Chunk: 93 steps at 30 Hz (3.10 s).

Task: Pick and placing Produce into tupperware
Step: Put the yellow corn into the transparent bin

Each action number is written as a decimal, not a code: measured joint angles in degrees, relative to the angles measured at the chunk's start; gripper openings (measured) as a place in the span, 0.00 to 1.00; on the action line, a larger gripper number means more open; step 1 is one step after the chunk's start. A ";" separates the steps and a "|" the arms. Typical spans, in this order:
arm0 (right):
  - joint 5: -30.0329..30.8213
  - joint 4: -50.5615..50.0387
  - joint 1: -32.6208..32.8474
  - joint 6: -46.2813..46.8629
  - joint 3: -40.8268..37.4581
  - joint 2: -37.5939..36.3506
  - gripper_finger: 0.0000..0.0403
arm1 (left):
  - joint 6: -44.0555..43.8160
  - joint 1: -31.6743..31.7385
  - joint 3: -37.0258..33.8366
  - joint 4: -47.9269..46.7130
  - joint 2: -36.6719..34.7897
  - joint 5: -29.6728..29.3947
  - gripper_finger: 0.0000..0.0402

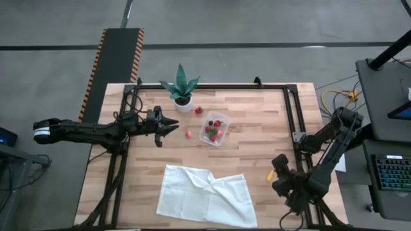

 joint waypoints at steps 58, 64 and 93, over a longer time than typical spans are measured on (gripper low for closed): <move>-17.66 29.88 -12.45 -15.39 -19.03 -4.60 0.50 | 0.80 0.02 0.00 -0.07 0.00 -1.59 0.22; -17.84 30.37 -13.95 -15.50 -19.50 -4.52 0.50 | 1.75 0.02 0.00 -0.05 0.00 -1.59 0.22; -21.65 31.36 -15.82 -17.02 -19.44 3.60 0.50 | 1.88 0.00 0.00 -0.03 -0.02 -1.50 0.22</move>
